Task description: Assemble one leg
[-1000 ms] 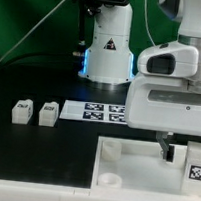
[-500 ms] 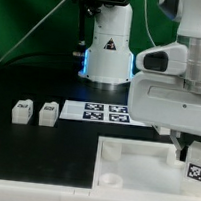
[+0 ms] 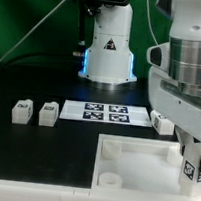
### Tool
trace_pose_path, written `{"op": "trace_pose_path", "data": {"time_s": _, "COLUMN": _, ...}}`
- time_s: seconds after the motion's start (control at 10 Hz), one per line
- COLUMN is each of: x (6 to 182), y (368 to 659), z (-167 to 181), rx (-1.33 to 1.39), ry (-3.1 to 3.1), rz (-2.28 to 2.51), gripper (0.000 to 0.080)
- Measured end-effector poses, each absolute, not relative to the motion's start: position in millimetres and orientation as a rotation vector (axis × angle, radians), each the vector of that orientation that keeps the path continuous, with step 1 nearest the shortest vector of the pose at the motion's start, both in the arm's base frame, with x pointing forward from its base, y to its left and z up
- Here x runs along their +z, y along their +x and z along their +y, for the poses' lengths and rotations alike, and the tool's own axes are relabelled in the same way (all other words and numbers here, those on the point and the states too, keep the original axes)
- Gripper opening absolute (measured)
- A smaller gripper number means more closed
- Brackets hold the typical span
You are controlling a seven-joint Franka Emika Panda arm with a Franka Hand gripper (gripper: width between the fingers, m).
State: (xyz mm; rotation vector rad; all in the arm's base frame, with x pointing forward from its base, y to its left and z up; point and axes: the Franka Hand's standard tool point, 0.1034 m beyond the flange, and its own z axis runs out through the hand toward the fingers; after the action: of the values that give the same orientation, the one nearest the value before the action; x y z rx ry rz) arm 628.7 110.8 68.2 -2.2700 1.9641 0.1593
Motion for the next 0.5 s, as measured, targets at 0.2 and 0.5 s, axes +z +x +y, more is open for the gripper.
{"op": "trace_pose_path", "data": {"time_s": 0.2, "x": 68.4, "y": 627.3, "z": 110.6, "rx": 0.198, "ry": -1.941, "rz": 2.247, "gripper": 0.0294}}
{"op": "trace_pose_path", "data": {"time_s": 0.5, "x": 69.0, "y": 627.7, "z": 113.3, "rx": 0.201, "ry": -1.736, "rz": 2.426, "gripper": 0.0294}}
